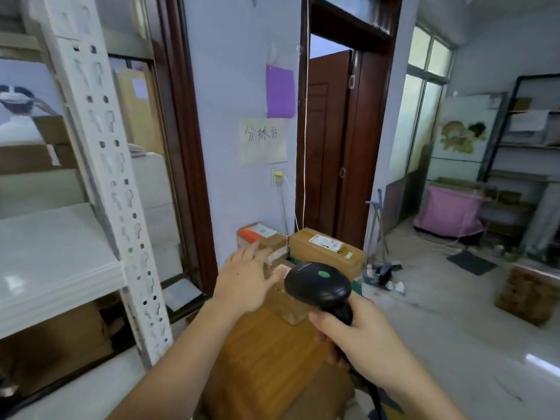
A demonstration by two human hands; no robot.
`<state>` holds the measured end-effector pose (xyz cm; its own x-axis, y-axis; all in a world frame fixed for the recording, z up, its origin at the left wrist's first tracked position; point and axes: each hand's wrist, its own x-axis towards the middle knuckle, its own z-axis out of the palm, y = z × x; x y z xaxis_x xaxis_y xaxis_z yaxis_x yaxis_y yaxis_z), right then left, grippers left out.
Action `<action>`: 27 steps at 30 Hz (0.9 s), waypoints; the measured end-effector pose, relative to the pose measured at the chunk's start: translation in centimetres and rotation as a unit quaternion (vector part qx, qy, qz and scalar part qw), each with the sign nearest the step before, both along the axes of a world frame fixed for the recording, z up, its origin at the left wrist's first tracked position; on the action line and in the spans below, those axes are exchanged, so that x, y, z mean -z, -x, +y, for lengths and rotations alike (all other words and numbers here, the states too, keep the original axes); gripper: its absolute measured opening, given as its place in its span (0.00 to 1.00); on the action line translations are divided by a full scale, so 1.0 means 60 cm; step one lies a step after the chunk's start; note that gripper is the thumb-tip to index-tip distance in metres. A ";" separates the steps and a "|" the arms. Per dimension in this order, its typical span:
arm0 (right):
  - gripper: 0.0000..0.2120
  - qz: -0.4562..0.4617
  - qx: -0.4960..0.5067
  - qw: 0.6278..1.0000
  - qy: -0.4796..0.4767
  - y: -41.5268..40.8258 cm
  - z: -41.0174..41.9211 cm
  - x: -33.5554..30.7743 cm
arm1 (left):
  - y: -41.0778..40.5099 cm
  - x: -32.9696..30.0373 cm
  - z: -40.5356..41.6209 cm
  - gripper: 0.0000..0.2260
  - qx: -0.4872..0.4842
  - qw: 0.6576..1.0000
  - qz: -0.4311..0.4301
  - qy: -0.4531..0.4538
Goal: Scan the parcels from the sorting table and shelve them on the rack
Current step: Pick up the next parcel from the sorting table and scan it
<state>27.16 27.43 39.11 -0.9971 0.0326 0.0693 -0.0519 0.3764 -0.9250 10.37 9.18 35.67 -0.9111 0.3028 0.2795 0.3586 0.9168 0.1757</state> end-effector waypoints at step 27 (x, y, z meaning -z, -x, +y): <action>0.06 -0.101 -0.014 0.995 0.002 0.550 0.213 0.112 | 0.538 0.220 0.228 0.24 -0.072 0.974 -0.187 -0.106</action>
<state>-5.86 40.19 32.41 -0.9910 0.0037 -0.1337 0.1254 0.3731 -0.9193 -21.88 22.86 22.48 -0.9901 0.1355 -0.0379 0.1031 0.8823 0.4593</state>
